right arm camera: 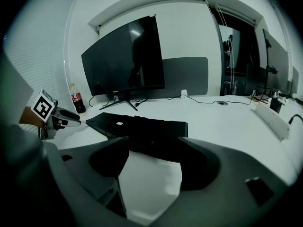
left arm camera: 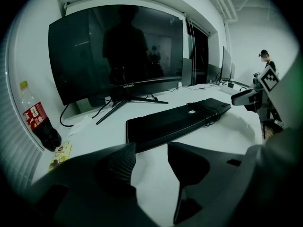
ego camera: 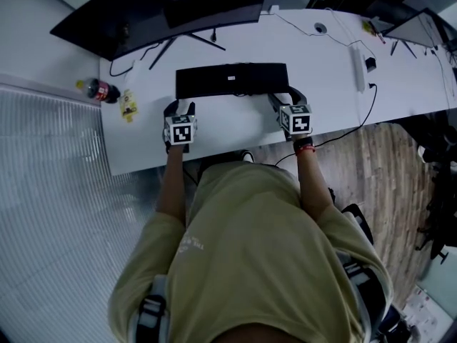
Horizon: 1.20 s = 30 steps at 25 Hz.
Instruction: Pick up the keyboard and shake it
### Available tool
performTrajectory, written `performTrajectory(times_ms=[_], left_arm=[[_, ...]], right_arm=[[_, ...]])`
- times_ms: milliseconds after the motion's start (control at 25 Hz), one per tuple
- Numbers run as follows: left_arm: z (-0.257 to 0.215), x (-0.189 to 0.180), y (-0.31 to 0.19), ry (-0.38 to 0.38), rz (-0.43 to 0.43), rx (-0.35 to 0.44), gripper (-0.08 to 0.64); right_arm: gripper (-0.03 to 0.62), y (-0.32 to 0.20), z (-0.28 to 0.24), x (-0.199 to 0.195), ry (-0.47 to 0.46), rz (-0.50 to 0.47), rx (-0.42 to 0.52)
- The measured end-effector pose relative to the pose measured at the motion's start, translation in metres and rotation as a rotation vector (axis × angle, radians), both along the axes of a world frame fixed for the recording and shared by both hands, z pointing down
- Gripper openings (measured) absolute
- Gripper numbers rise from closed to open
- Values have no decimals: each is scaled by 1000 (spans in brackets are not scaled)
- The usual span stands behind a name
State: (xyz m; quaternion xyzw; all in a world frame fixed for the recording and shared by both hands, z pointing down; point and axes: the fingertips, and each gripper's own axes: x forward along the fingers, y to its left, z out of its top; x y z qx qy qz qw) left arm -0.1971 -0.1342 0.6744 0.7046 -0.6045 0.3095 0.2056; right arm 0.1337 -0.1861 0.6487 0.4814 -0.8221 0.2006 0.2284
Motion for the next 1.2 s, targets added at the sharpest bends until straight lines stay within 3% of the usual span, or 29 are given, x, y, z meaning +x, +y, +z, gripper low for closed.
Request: performTrajectory(times_ms=[480,1000,1200], left_arm=[[-68,46,-4,96,9,157,162],[-141,69,-16,164,16,320,90],[-166,74,-19,158,28,369,63]], right_arm=[[269,3,-51,-37,-62,-105,79],[139,-6,-127,-54,-108,-116,224],[90,-8,-154,-53,-124,-107,261]])
